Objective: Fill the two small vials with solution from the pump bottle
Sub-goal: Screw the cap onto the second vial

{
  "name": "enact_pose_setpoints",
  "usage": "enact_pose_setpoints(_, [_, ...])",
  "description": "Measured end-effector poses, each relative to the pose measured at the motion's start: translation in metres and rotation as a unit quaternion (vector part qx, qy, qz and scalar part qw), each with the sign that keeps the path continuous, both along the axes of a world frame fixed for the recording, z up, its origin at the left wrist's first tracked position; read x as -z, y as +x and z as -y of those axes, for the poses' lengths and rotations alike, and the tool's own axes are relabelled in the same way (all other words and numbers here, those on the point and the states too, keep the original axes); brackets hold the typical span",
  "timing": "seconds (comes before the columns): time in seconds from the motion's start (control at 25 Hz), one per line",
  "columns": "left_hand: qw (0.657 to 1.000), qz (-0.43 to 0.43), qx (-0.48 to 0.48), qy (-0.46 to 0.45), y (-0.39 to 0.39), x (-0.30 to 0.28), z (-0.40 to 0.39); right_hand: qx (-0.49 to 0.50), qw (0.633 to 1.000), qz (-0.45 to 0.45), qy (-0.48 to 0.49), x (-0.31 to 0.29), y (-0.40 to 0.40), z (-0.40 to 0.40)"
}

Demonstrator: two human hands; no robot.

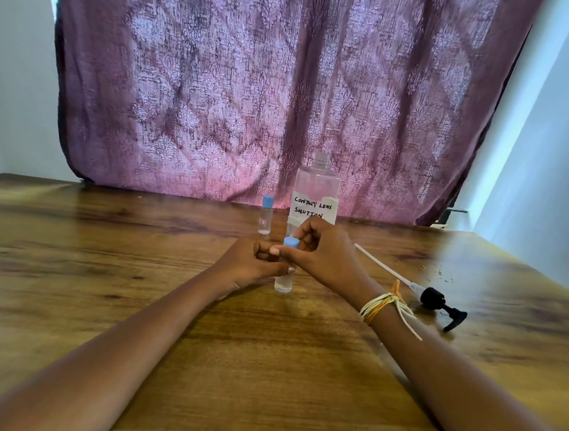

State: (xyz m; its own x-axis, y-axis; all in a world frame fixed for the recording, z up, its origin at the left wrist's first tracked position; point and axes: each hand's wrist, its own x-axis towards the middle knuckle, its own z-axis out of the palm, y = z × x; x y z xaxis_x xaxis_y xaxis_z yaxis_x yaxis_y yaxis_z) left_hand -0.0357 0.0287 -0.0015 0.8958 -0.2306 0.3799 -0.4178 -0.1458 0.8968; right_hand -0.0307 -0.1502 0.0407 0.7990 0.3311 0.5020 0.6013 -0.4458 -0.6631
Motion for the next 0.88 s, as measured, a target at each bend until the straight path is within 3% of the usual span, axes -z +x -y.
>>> enact_pose_setpoints(0.08, [1.000,-0.006,0.008,-0.008,0.000,0.000,0.000,-0.064,0.994,-0.084,0.006,-0.003,-0.001,0.000])
enact_pose_setpoints(0.2, [0.999,-0.038,0.002,-0.014,0.001,-0.001,0.000,-0.162,0.955,-0.230,0.099,-0.021,0.000,0.008])
enact_pose_setpoints(0.4, [0.998,-0.061,0.005,-0.022,0.002,0.000,0.001,-0.083,0.984,-0.127,0.094,-0.034,0.003,0.029])
enact_pose_setpoints(0.52, [0.998,-0.066,0.005,-0.019,0.002,-0.001,0.001,-0.118,0.965,-0.202,0.123,-0.032,0.005,0.027])
enact_pose_setpoints(0.6, [0.998,-0.061,0.007,-0.017,0.001,-0.001,0.000,-0.152,0.954,-0.240,0.091,-0.028,0.006,0.023])
enact_pose_setpoints(0.8, [0.998,-0.061,0.004,-0.016,0.003,0.000,0.000,-0.085,0.984,-0.135,0.073,-0.031,0.005,0.024])
enact_pose_setpoints(0.88, [0.998,-0.063,0.006,-0.016,0.004,0.000,-0.001,-0.115,0.981,-0.144,0.061,-0.031,0.003,0.023])
